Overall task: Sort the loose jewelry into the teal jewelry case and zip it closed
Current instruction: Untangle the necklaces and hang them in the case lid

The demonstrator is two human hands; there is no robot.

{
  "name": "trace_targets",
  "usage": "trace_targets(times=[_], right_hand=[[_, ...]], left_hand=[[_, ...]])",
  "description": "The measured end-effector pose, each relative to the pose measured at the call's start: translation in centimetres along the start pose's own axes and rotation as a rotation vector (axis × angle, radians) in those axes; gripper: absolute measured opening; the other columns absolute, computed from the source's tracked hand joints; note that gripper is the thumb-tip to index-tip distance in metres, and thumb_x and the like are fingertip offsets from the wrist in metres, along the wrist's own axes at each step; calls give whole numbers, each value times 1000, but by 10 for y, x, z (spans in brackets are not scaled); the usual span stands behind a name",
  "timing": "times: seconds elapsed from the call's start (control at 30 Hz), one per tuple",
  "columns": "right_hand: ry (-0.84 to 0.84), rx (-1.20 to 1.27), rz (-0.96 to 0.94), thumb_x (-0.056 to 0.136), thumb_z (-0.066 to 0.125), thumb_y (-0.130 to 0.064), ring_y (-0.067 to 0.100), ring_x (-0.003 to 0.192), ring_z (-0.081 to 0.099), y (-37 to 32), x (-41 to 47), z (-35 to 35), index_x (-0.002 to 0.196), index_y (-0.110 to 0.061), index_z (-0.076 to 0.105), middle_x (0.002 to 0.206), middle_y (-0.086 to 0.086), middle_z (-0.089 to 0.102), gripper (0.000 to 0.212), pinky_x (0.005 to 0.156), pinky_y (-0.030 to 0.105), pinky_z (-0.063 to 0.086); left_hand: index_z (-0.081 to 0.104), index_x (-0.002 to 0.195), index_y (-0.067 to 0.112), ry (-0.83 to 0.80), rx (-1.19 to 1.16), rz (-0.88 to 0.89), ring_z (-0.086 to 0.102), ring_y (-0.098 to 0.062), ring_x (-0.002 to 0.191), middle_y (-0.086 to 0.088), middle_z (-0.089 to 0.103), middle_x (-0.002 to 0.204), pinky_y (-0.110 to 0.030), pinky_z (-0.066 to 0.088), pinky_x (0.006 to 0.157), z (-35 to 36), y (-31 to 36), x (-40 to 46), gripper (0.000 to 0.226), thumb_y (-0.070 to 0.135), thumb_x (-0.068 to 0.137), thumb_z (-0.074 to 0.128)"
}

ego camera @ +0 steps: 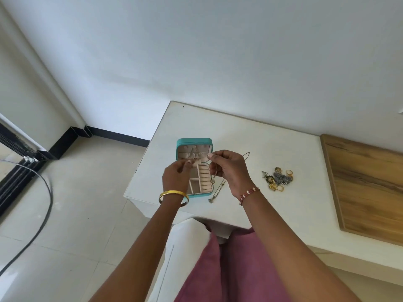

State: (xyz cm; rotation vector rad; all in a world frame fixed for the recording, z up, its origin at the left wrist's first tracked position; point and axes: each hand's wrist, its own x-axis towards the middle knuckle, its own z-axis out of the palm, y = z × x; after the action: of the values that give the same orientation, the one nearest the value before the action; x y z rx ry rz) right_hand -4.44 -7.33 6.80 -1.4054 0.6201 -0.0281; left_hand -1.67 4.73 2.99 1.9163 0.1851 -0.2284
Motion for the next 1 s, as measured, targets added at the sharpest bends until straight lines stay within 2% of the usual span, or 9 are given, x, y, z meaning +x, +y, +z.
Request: trace_targets(times=[0.1,0.17,0.27,0.37,0.47,0.57,0.7,0.8,1.0], right_hand=[[42,-23,-17,84,62,-1,16,44,46,1,17,-1,67,-5,61,54,8,54,17,52,25,43],[52,-52,-32,83,62,-1,15,45,47,2,26,0,68,-4,61,57,10,54,16,54,26,43],[54,-97,-61,83,63,-2,12,46,50,1,38,5,72,-4,62,60,10,57,12,52,21,45],[65,-212,-136,81,65,-3,9,51,53,2,47,13,72,-6,65,61,8,60,10,53,15,45],[92,-353,-234,78,68,-7,9,59,55,5,52,19,74,-6,69,64,1,62,4,63,17,48],[146,-486,-318,78,69,-9,5,64,58,9,54,24,82,-4,71,74,1,66,7,65,7,46],[212,-640,-417,79,68,-13,21,78,64,20,57,28,87,-6,72,83,10,71,11,78,31,53],[274,-758,-517,81,66,-15,28,80,59,29,64,30,87,-9,72,80,11,68,10,78,43,51],[450,-920,-706,76,70,-12,28,66,56,35,74,38,78,-9,71,67,8,65,3,67,30,39]], left_hand=[[62,106,5,194,-7,13,53,-15,84,-11,66,104,-25,42,76,0,-10,11,21,16,92,50],[58,109,7,253,-50,14,52,-14,88,-9,62,108,-26,45,80,1,-13,20,20,14,90,52],[49,123,11,195,-68,13,53,-18,105,-9,54,125,-24,41,86,4,-20,36,34,12,89,54],[41,133,15,73,-47,37,50,-23,118,-8,47,136,-31,43,96,7,-24,51,46,8,89,54],[42,135,17,-1,-10,110,50,-24,121,-5,47,139,-37,46,100,9,-25,61,46,8,91,50],[47,132,16,1,11,115,51,-23,119,-6,52,135,-33,45,99,11,-24,67,39,9,94,45],[53,127,11,34,0,90,55,-25,113,-9,59,125,-33,47,97,14,-24,71,36,4,93,42],[53,127,10,47,-10,81,55,-25,114,-9,59,126,-30,45,96,15,-22,72,36,4,93,42],[52,130,12,67,-12,59,54,-24,115,-7,58,129,-27,43,96,15,-24,74,38,5,94,40]])
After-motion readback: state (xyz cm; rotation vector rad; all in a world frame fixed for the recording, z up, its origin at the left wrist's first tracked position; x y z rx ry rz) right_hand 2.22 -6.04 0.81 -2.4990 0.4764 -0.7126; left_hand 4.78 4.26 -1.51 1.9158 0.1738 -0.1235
